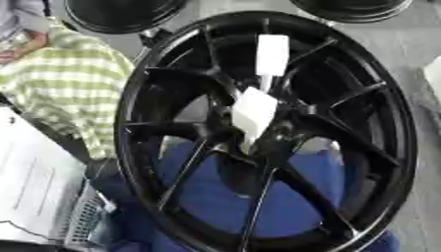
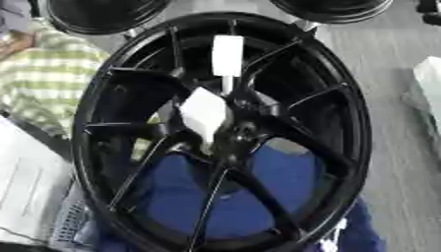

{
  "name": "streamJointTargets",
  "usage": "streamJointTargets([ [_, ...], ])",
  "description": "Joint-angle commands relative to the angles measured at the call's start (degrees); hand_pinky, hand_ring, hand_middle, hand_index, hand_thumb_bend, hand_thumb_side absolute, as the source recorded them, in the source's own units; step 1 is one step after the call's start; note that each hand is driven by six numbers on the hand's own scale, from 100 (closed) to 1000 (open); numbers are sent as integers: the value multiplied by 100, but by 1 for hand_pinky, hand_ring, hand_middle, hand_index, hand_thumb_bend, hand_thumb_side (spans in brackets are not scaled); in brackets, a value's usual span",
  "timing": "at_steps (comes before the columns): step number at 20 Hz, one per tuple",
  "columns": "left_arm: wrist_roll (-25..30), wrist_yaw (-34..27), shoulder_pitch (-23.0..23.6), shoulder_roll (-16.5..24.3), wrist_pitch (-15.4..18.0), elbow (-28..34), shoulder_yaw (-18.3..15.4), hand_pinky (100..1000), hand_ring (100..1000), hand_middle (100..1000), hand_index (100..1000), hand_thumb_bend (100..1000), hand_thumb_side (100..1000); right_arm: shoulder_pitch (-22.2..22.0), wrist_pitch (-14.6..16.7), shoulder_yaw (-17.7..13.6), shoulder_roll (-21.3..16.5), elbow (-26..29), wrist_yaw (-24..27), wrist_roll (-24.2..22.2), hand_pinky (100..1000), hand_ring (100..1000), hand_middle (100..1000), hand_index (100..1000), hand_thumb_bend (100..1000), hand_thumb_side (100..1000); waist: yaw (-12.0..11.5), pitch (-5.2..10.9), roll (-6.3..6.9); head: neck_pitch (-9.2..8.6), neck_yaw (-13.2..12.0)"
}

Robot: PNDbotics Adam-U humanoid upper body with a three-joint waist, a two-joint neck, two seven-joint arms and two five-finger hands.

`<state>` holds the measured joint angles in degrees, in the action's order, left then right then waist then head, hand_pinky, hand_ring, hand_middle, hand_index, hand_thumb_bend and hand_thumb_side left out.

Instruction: Pull the pin out of the wheel hub.

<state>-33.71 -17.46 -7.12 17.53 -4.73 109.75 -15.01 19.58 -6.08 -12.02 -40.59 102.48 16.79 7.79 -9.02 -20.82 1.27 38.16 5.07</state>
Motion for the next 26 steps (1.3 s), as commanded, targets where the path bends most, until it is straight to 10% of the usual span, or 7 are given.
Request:
streamJointTargets([
  [1,26,48,-26,79,4,97,-16,707,561,575,725,485,561,38,6,-81,-126,17,-17,-20,817,738,613,739,100,541,-1,76,-3,-29,-21],
  [26,57,101,7,43,-8,68,-10,705,562,577,726,485,562,230,-31,51,-364,-20,-132,-187,820,744,620,743,100,490,-5,165,4,28,381],
])
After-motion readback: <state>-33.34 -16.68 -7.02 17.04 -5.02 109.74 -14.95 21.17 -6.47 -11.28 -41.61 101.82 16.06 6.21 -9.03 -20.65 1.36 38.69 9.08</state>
